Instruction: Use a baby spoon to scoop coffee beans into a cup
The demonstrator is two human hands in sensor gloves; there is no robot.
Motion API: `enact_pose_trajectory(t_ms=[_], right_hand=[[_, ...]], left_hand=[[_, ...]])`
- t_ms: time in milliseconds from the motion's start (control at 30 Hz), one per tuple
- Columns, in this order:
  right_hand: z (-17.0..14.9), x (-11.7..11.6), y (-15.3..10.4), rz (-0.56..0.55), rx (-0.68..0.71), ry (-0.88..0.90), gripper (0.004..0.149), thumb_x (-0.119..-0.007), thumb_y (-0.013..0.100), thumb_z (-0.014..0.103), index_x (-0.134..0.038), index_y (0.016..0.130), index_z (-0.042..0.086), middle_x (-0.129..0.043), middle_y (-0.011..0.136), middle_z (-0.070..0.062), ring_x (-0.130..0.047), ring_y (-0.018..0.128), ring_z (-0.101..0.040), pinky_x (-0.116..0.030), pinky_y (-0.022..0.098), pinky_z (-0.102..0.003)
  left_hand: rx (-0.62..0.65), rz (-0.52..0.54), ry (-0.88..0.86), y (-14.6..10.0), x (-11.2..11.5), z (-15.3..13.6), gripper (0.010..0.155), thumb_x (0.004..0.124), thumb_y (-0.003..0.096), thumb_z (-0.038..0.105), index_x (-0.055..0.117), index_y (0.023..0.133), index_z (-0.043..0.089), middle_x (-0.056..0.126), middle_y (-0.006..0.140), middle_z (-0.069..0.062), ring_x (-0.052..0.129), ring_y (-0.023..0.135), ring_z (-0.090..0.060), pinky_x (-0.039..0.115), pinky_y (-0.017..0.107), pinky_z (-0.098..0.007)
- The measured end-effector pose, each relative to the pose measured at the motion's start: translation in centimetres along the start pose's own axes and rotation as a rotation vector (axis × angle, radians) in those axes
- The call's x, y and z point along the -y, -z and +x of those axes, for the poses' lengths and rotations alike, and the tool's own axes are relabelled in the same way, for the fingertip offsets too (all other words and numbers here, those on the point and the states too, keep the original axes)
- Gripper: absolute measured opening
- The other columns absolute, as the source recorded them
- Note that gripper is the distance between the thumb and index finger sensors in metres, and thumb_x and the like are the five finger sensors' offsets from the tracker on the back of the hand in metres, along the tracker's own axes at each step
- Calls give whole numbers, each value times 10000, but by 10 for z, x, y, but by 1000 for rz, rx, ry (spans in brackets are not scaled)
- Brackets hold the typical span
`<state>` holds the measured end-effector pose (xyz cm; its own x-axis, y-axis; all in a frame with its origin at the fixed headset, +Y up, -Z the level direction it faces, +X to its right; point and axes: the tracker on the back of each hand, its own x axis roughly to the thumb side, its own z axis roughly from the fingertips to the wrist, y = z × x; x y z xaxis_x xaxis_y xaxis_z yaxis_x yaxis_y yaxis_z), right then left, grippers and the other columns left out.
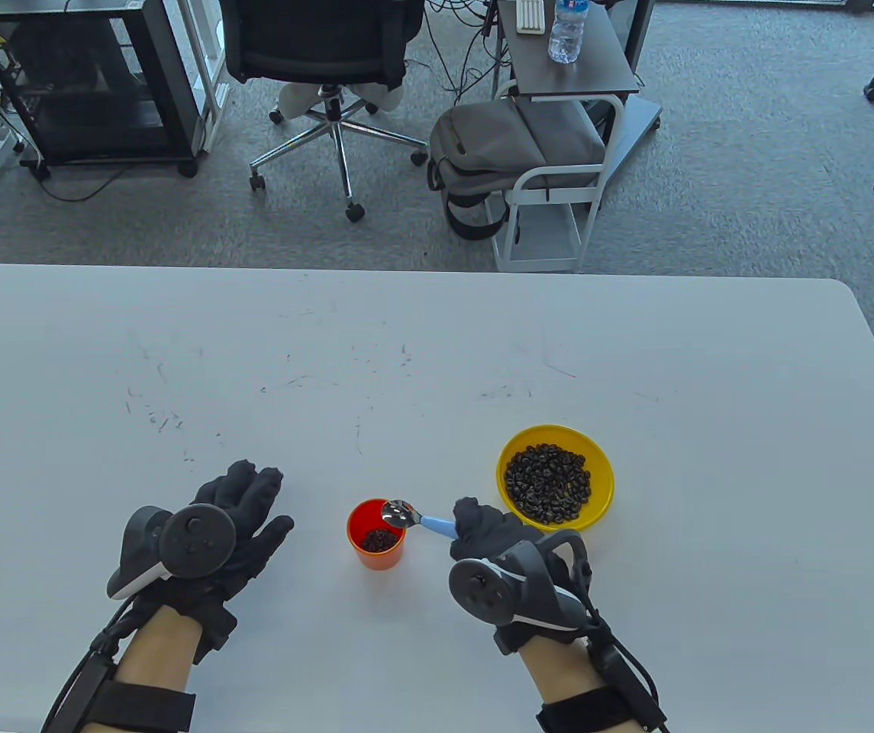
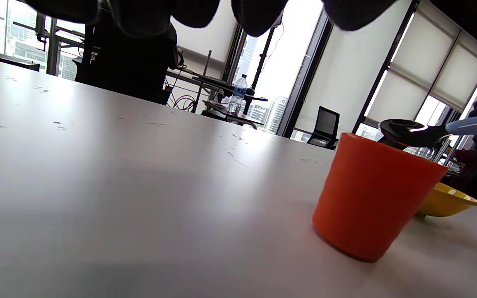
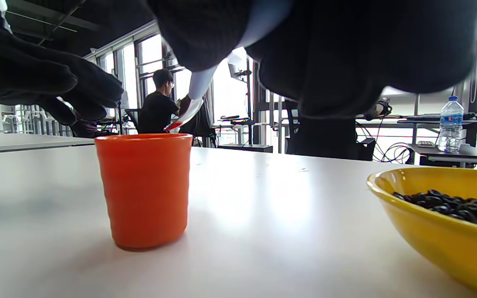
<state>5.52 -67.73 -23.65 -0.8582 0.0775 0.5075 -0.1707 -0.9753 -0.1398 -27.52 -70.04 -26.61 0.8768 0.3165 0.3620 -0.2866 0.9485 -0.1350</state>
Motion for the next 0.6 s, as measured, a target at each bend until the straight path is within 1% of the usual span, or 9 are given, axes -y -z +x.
enact_pose_trajectory(t_ms=[167, 200, 333, 467, 600], right_hand=[[-30, 11, -10, -32, -112, 40, 554, -748, 481, 227, -641, 911, -105, -860, 746, -264, -952, 464, -441, -869, 292, -449], [-40, 13, -14, -38, -148, 49, 554, -750, 480, 227, -643, 910, -106, -861, 746, -265, -953, 462, -442, -870, 291, -449], [-64, 18, -22, -36, -239, 35, 555, -756, 480, 224, -646, 909, -109, -862, 744, -268, -952, 460, -445, -869, 289, -451], [-86, 15, -27, 7, -325, 0, 554, -760, 478, 217, -645, 911, -109, -860, 746, -270, -948, 465, -450, -867, 293, -456], [-108, 6, -33, 54, -432, -30, 555, -772, 469, 200, -640, 915, -102, -847, 757, -270, -938, 479, -456, -861, 305, -464]], left_hand=[[2, -1, -3, 0, 0, 0, 677, 600, 640, 496, 477, 1170, 93, 373, 1150, -314, 505, 987, -618, 517, 626, -754], [3, -1, -4, 0, 0, 1, 678, 600, 640, 495, 476, 1171, 92, 372, 1151, -314, 504, 986, -619, 517, 625, -756], [6, -2, -4, 0, 1, 1, 678, 601, 640, 495, 477, 1170, 92, 374, 1150, -315, 505, 986, -620, 517, 626, -755], [6, -4, -4, 0, 1, 1, 676, 601, 640, 495, 477, 1170, 94, 374, 1149, -315, 506, 987, -617, 518, 625, -755], [7, -2, -10, -1, 1, 1, 676, 600, 640, 494, 477, 1170, 91, 373, 1149, -316, 505, 986, -618, 518, 626, -754]])
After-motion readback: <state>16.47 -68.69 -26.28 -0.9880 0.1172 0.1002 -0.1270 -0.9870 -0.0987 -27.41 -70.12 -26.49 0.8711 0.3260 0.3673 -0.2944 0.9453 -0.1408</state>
